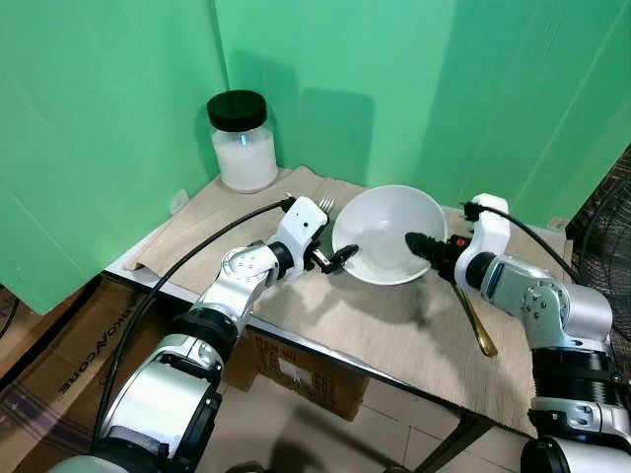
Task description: Setting the table
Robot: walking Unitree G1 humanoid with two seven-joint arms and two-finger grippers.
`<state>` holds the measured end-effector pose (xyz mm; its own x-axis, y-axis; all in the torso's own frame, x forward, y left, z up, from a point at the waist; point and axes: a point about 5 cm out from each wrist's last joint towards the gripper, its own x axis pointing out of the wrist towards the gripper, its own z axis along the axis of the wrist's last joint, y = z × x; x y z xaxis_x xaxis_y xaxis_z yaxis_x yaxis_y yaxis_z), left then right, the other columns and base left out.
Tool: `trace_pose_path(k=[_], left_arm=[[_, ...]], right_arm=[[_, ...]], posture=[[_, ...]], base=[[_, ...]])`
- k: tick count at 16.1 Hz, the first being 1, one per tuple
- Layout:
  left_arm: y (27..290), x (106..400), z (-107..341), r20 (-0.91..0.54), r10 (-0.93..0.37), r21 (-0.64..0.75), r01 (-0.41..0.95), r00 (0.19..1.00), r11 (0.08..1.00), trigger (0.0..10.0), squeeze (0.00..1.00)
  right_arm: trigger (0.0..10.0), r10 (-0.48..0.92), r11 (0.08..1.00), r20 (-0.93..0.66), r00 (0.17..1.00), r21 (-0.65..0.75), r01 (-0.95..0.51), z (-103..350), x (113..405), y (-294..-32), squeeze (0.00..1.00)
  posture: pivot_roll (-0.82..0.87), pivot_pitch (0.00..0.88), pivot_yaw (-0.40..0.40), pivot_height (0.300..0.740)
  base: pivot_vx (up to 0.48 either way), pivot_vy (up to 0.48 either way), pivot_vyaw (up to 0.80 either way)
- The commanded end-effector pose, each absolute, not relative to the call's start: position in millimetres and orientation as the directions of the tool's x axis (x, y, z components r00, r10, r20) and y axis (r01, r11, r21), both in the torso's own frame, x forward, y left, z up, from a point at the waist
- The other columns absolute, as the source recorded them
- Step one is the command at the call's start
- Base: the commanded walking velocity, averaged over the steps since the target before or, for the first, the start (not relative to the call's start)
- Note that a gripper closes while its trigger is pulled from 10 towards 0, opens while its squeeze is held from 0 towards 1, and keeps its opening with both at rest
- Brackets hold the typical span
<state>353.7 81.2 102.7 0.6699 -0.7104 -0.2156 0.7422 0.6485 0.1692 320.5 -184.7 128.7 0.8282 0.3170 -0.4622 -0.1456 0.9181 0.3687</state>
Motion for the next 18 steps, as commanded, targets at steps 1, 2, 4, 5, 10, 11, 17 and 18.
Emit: trace_pose_path(k=[1,2,4,5,10,11,17,18], left_arm=[[85,357,107,-0.213,-0.705,0.185,0.736,0.677,0.651,10.0,0.00],[85,357,107,-0.211,-0.705,0.185,0.736,0.677,0.651,10.0,0.00],[84,357,106,-0.210,-0.703,0.182,0.734,0.680,0.655,10.0,0.00],[84,357,106,-0.209,-0.702,0.183,0.733,0.680,0.655,10.0,0.00],[84,358,107,-0.202,-0.702,0.191,0.731,0.683,0.656,10.0,0.00],[84,358,107,-0.202,-0.701,0.193,0.730,0.684,0.656,10.0,0.00],[88,360,118,-0.129,-0.702,0.177,0.713,0.701,0.679,10.0,0.00],[89,360,122,-0.096,-0.703,0.172,0.707,0.705,0.686,10.0,0.00]], right_arm=[[0.0,0.303,0.918,-0.446,0.842,0.374,-0.132,131,323,-186,0.00],[0.0,0.301,0.918,-0.444,0.844,0.375,-0.130,132,323,-186,0.00],[0.0,0.304,0.915,-0.439,0.845,0.382,-0.131,132,323,-185,0.00],[0.0,0.305,0.914,-0.438,0.846,0.385,-0.130,132,323,-185,0.00],[0.0,0.292,0.921,-0.440,0.849,0.368,-0.126,130,322,-183,0.00],[0.0,0.292,0.921,-0.439,0.850,0.369,-0.126,130,322,-182,0.00],[0.0,0.253,0.945,-0.428,0.868,0.300,-0.128,132,322,-179,0.00],[0.0,0.252,0.943,-0.418,0.873,0.307,-0.126,134,322,-178,0.00]], posture=[[-0.09,0.000,0.020,0.740],[-0.09,0.000,0.021,0.740],[-0.09,0.000,0.025,0.740],[-0.09,0.000,0.026,0.740],[-0.09,0.000,0.024,0.740],[-0.09,0.000,0.024,0.740],[-0.07,0.000,0.022,0.740],[-0.07,0.000,0.020,0.740]], base=[[0.000,0.000,0.00],[0.000,0.000,0.00],[0.000,0.000,0.00],[0.000,0.000,0.00],[0.000,0.000,0.00],[0.000,0.000,0.00],[0.000,0.000,0.00],[0.000,0.000,0.00]])
